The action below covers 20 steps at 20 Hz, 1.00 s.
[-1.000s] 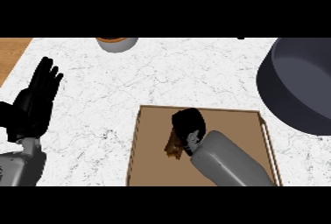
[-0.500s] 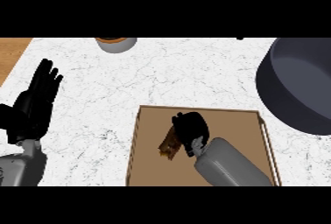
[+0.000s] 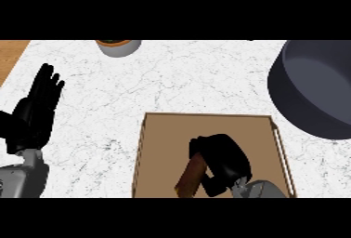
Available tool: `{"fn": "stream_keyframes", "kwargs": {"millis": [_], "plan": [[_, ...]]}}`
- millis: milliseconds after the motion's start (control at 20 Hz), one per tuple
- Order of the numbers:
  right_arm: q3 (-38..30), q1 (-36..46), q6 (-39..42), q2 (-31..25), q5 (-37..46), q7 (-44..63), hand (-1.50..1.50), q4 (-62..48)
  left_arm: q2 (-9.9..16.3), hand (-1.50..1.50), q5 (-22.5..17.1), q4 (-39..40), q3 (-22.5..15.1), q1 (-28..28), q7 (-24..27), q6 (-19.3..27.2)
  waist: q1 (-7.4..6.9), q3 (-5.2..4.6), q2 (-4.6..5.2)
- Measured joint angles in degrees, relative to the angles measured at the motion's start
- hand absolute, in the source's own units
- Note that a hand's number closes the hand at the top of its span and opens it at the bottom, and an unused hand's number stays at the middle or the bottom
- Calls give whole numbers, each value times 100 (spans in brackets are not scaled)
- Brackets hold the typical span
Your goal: Pick the sweet potato from the tray and place it in the pot
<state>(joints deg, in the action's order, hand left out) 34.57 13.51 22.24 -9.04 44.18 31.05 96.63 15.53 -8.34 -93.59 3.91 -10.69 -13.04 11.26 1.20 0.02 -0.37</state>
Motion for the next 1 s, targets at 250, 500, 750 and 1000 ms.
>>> {"fn": "stream_keyframes", "kwargs": {"millis": [250, 500, 750, 1000], "plan": [[-444, -369, -686, -23, 151, 143, 150, 1179, 69, 0, 19, 7, 51, 44, 39, -70, 16, 1, -7], [-1115, -406, -1350, 7, 432, 358, 150, 2194, 28, 0, 37, 54, 67, 9, 74, -46, 33, 0, -2], [-2025, -357, -1692, -145, 475, 404, 150, 2803, -70, 0, 90, -11, -16, 1, 42, -22, -33, 0, 14], [-3057, -345, -1666, -415, 132, 357, 150, 3069, -23, 0, 33, -58, 83, 22, -3, -135, -78, -1, 27]]}}
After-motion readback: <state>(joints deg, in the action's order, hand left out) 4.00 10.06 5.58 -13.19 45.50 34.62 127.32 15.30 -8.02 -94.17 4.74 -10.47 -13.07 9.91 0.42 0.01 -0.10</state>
